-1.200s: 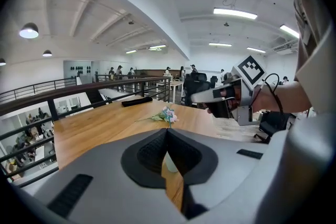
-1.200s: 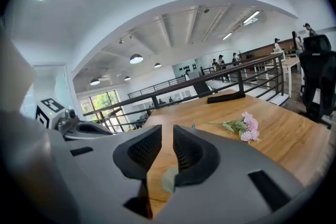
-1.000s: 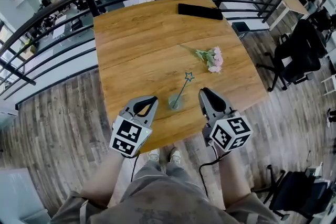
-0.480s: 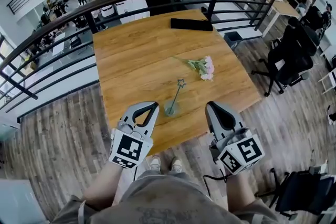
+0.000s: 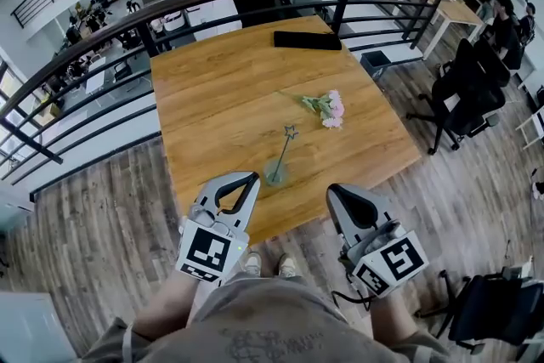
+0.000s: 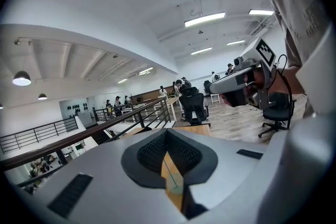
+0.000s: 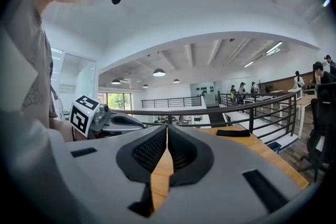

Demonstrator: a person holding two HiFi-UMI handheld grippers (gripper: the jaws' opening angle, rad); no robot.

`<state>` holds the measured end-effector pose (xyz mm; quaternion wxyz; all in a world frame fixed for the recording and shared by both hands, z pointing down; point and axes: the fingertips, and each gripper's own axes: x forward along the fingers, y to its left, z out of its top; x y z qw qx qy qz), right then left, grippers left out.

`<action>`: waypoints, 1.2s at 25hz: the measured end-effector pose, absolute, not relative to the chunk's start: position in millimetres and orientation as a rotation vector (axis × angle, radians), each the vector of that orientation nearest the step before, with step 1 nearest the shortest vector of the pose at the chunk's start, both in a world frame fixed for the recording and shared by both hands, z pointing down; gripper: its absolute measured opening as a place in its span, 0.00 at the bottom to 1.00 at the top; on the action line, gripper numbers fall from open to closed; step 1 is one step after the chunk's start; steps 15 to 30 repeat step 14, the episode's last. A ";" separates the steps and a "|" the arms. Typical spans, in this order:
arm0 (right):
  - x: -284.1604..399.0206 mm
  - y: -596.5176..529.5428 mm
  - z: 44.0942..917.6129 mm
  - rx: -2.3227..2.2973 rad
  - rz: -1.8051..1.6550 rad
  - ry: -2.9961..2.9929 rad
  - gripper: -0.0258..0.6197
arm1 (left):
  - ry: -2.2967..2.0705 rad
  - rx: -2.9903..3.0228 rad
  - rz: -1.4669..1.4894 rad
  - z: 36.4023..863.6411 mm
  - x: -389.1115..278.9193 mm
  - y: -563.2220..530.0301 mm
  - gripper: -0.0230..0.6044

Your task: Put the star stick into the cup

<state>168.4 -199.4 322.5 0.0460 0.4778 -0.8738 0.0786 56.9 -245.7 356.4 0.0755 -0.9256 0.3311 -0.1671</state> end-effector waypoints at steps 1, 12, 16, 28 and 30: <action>168.0 -199.2 323.9 1.453 0.242 -2.667 0.09 | 0.992 -2.781 -0.500 357.3 57.7 -244.6 0.06; 166.7 -200.3 323.1 1.423 0.206 -2.657 0.09 | 1.003 -2.795 -0.503 357.7 57.6 -243.5 0.06; 167.2 -199.4 323.8 1.418 0.205 -2.652 0.09 | 1.006 -2.792 -0.505 356.2 57.8 -242.8 0.06; 167.2 -199.4 323.8 1.418 0.205 -2.652 0.09 | 1.006 -2.792 -0.505 356.2 57.8 -242.8 0.06; 167.2 -199.4 323.8 1.418 0.205 -2.652 0.09 | 1.006 -2.792 -0.505 356.2 57.8 -242.8 0.06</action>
